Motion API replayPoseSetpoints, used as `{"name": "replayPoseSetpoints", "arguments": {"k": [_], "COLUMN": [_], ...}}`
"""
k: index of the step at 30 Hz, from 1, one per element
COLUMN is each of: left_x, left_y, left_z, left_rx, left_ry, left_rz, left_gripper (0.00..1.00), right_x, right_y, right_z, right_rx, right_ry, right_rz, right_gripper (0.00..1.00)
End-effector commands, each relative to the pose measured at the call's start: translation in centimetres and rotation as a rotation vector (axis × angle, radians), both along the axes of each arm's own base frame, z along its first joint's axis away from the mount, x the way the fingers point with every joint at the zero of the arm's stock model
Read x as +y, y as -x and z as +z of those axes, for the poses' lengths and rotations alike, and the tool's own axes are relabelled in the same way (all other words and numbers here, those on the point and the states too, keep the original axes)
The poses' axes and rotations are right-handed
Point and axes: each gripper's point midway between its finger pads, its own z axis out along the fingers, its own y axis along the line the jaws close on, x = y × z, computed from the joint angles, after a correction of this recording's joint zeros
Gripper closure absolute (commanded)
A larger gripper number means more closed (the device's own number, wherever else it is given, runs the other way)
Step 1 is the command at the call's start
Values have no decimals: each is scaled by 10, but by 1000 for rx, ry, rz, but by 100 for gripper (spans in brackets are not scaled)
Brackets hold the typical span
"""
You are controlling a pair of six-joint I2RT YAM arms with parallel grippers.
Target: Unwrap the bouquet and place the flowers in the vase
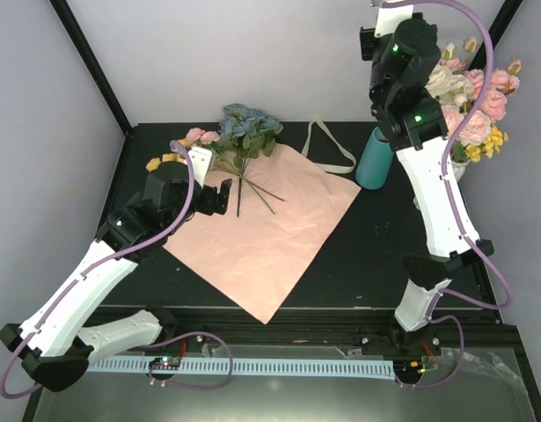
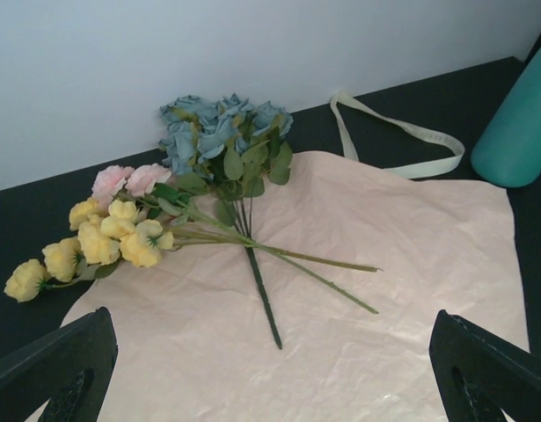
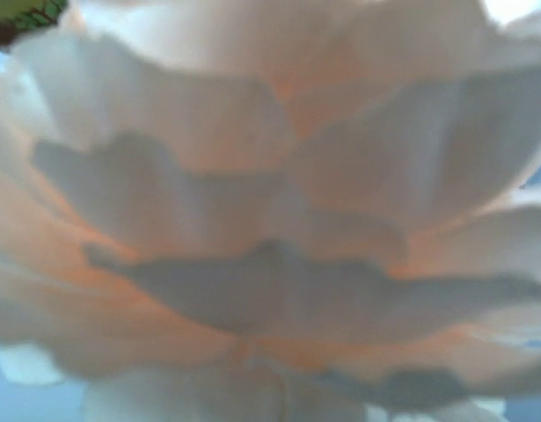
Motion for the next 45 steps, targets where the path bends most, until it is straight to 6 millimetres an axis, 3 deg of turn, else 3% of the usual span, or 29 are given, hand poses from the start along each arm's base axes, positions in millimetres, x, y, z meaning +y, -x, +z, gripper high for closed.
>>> {"name": "replayPoseSetpoints", "arguments": {"k": [1,5,18,29,37,42,45], "left_x": [8,7,-2,1,3,8,10], "left_y": [-7,-12,-22,-31,-37,-40,-41], "left_z": [2,1,-9,-14,-14,-13,-15], "left_rx": [-15,-17,14,26,33,34,39], "left_ry": [2,12,11,-3,-12,-14,-15], "left_rz": [21,15,-4,12,24,41,46], "left_gripper": [1,1,1,1,1,1,1], "right_x": [-43,-51,-38,-33,-42,-47,-50], "right_y": [3,-3,-34,-83,-117,-126,-128], "right_z": [2,-19,-72,-139,-183,-205,-215], "right_rx": [3,53,148,260,342,386,408], "right_ry": [-16,8,31,-52,-92,-97,-100], "right_rz": [-98,-119,-82,-59,-84,-110,-137], "right_gripper": [98,98,98,98,96,90,72]}}
